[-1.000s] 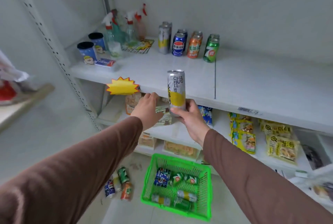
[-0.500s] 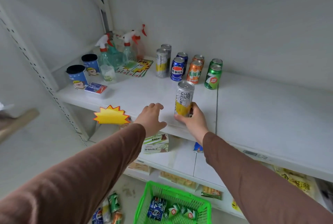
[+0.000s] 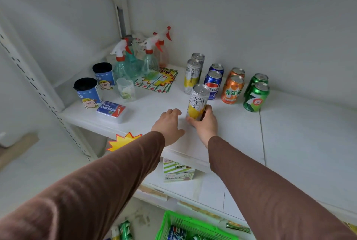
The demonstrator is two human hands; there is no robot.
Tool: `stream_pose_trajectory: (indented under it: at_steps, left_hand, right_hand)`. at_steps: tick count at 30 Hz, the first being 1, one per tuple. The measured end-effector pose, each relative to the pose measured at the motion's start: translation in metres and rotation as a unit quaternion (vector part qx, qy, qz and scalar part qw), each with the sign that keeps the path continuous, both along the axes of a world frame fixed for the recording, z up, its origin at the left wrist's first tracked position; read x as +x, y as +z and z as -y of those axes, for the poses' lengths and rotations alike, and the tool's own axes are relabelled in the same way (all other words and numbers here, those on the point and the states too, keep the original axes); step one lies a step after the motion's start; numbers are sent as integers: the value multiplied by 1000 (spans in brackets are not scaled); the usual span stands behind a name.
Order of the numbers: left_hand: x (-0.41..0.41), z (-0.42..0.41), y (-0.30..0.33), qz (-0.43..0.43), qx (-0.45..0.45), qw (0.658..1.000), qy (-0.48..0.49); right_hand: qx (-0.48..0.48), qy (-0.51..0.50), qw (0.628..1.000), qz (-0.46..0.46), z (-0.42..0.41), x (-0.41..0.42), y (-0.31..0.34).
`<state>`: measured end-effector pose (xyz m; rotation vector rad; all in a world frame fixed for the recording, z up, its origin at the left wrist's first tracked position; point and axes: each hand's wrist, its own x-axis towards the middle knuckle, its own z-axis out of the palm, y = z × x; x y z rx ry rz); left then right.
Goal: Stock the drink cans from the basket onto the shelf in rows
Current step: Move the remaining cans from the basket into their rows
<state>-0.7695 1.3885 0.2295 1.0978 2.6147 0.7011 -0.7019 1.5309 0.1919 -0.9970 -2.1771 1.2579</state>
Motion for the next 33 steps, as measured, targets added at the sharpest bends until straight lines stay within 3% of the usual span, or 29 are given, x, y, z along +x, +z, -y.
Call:
stream_pose_trajectory:
  at_steps: [13,33]
  left_hand:
    - [-79,-17,-1,-10,15,999,-28]
    - [-93,-20,-7,-4,17,999,-30]
  right_hand:
    - [33,-69,997,-4,-4,-94,3]
    - [2,-104,994,-21,-11,-109,4]
